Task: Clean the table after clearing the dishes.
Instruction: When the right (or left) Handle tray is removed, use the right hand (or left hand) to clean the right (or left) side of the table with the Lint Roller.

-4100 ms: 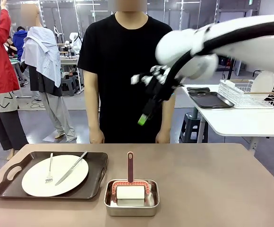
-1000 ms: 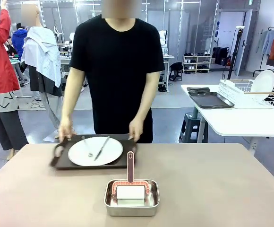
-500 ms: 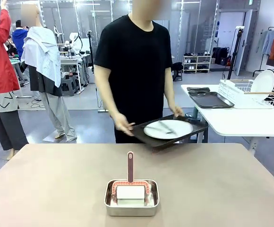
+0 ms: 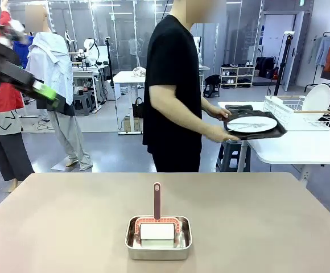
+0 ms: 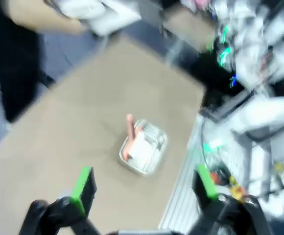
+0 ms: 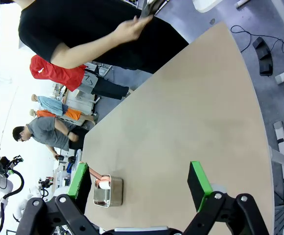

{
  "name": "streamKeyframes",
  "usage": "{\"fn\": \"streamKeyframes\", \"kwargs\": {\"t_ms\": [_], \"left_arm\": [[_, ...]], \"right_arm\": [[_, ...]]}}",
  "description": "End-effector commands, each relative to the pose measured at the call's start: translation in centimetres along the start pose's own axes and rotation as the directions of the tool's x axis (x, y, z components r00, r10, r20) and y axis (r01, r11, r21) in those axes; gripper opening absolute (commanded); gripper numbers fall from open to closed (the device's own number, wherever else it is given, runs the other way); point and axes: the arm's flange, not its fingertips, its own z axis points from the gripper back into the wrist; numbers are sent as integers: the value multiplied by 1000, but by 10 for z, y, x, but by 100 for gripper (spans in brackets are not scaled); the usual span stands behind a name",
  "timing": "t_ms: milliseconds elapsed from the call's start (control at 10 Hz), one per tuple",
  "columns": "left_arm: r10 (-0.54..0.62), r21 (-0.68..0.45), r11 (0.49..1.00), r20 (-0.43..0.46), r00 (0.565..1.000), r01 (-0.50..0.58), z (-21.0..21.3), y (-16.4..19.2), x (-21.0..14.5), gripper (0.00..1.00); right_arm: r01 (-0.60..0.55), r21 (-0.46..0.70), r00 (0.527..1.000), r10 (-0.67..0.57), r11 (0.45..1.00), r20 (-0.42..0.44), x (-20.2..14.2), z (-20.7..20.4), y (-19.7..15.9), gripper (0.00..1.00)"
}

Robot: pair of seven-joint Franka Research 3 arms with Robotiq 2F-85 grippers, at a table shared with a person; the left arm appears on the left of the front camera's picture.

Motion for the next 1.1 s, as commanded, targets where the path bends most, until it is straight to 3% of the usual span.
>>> {"fn": "streamKeyframes", "kwargs": {"t_ms": [0,300,500,1000], "left_arm": [[-204,-34,979,-220,954,202,-51,-1,20,100],[-282,-121,959,-341,897,256,-121,-9,53,100],[-252,-142,966,-328,911,216,-131,-23,44,100],[-261,-139,964,-337,905,226,-134,-16,50,100]], "right_arm": [[-4,9,1000,4,1000,6,0,0,1,100],[-4,9,1000,4,1000,6,0,0,1,100],[-4,9,1000,4,1000,6,0,0,1,100],[-4,9,1000,4,1000,6,0,0,1,100]]}}
